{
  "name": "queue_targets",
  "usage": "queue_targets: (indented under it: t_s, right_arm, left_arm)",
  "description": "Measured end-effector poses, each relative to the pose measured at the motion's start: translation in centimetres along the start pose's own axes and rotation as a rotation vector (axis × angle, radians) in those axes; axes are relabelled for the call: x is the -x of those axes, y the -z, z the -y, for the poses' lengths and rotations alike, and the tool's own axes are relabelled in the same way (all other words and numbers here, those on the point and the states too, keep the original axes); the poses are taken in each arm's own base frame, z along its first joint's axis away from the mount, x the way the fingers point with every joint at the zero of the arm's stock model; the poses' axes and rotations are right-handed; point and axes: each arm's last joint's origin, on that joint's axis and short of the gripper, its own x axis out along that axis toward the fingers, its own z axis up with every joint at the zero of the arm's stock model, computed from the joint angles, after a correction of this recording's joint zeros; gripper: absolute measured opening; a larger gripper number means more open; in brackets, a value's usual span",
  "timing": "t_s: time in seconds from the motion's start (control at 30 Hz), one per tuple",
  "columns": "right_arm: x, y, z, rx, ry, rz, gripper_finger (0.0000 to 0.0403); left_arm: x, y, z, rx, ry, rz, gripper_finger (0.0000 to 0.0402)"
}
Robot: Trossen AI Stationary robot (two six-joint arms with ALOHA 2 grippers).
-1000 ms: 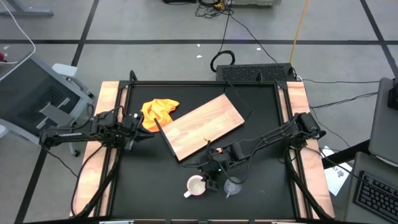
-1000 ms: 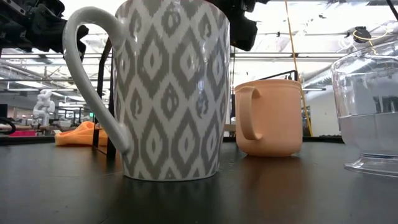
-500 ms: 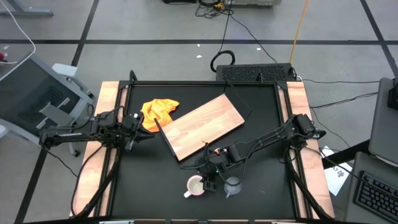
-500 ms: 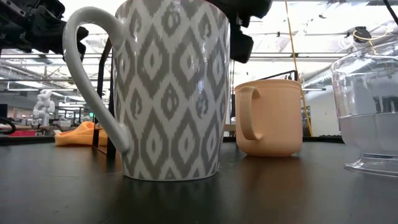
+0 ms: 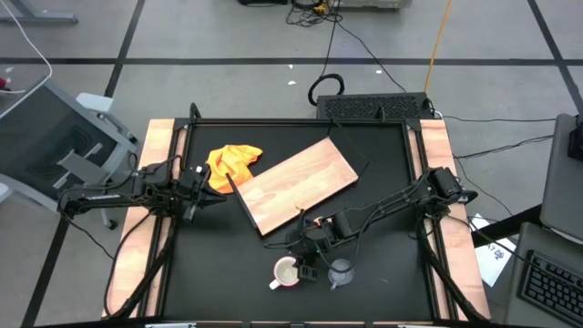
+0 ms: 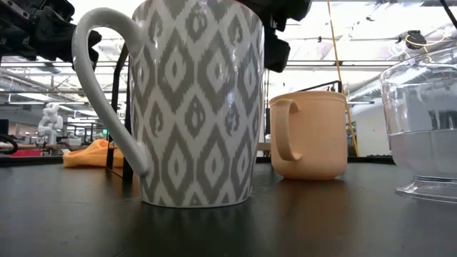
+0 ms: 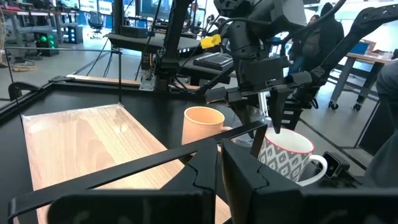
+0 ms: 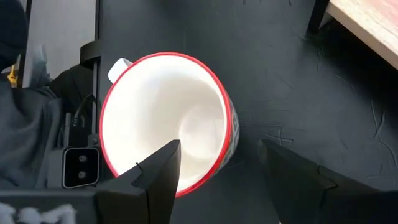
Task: Stack small to large cups/mugs on shelf
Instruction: Put the white mug on the shelf
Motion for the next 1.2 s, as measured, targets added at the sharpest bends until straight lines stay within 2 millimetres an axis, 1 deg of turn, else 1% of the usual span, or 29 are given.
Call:
queue_targets:
  t_s: [0.23,0.6,0.77,1.07,1.2]
  right_arm:
    - [-1.6,0.3,0.2,0.022,0.002,-0.017,0.0191]
    - [-1.6,0.2,0.1,0.080,-0.005,-0.003,0.0148]
    - [-1.6,0.0,0.1,0.107,-0.009,0.008,0.0110]
    - [-1.6,-0.1,0.2,0.185,-0.008,0.017,0.0015]
    - [-1.6,-0.1,0.2,0.227,-0.012,0.020,0.0014]
  left_arm:
    - [0.0,0.0,0.0,0.000,0.001,0.000,0.0026]
    - [0.0,0.1,0.0,0.001,0.000,-0.006,0.0026]
    - [0.0,0.1,0.0,0.000,0.000,-0.007,0.0026]
    - [0.0,0.1,0.0,0.004,0.000,-0.007,0.0026]
    - [0.0,0.1,0.0,0.005,0.000,-0.007,0.0026]
